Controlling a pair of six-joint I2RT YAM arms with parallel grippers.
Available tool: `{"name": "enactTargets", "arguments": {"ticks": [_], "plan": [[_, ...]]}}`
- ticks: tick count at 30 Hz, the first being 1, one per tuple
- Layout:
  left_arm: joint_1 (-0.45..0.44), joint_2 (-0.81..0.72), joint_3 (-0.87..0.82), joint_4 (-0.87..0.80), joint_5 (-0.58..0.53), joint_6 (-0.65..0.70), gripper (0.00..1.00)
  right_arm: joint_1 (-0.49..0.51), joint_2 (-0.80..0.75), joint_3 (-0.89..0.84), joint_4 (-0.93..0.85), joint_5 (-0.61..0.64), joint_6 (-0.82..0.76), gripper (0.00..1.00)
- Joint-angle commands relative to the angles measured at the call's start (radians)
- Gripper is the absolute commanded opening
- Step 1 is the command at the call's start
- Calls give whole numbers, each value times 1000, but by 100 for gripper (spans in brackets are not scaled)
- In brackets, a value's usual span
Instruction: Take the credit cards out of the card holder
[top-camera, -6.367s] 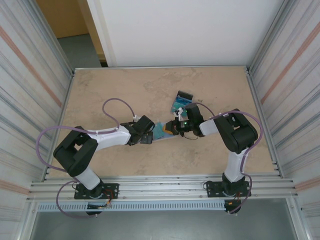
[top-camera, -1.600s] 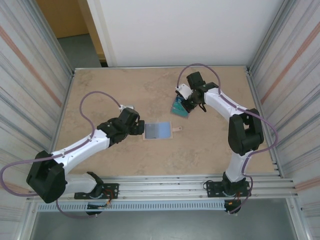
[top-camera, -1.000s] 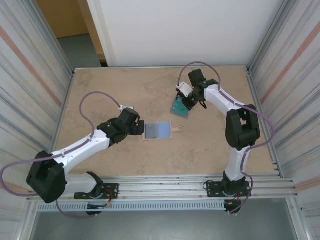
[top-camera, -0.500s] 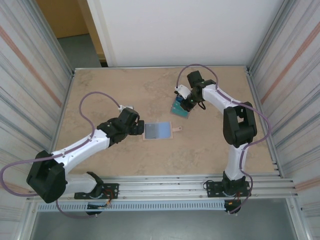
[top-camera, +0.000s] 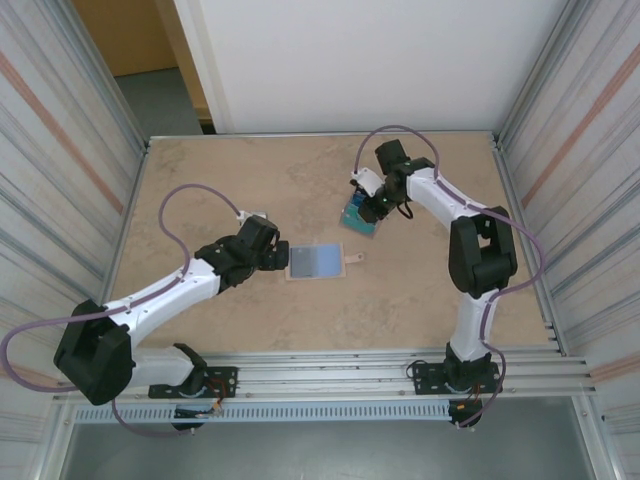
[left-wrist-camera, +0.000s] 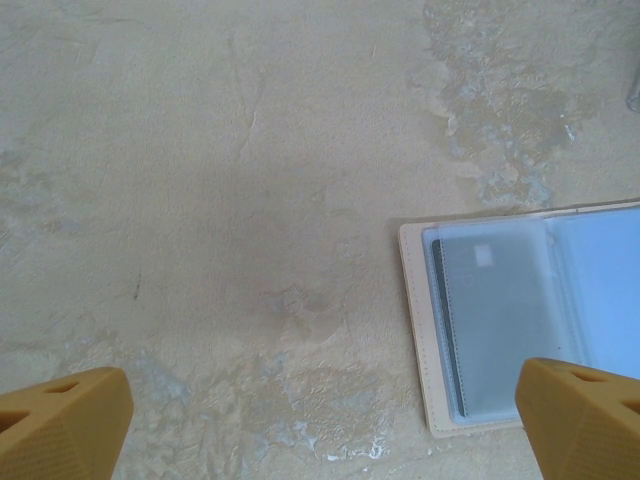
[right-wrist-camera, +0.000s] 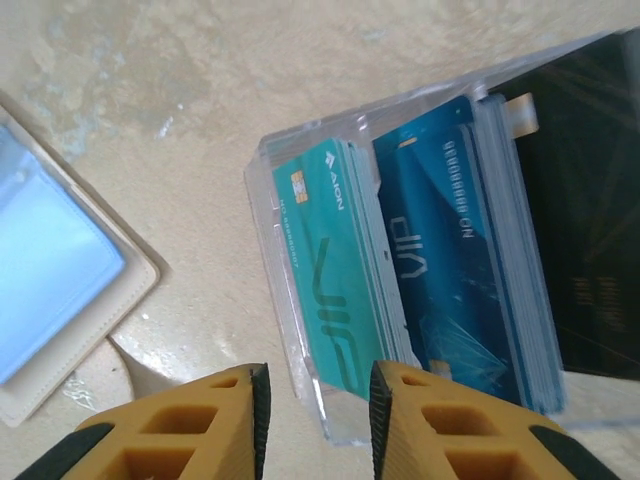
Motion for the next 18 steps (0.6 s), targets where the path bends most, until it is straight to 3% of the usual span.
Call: {"name": "enactTargets", "arguments": {"ticks": [1, 6, 9, 18], "plan": [[21, -18, -11, -7, -7, -42, 99, 31, -108, -12, 6, 58, 125, 36], [64, -64, -53, 20, 10, -96, 99, 119, -177, -77, 17, 113, 290, 41], [95, -105, -92, 39, 28, -125, 99, 186, -201, -131, 48, 137, 426, 48], [199, -267, -233, 55, 56, -223, 99, 405, -134, -163, 76, 216, 657, 58]]}}
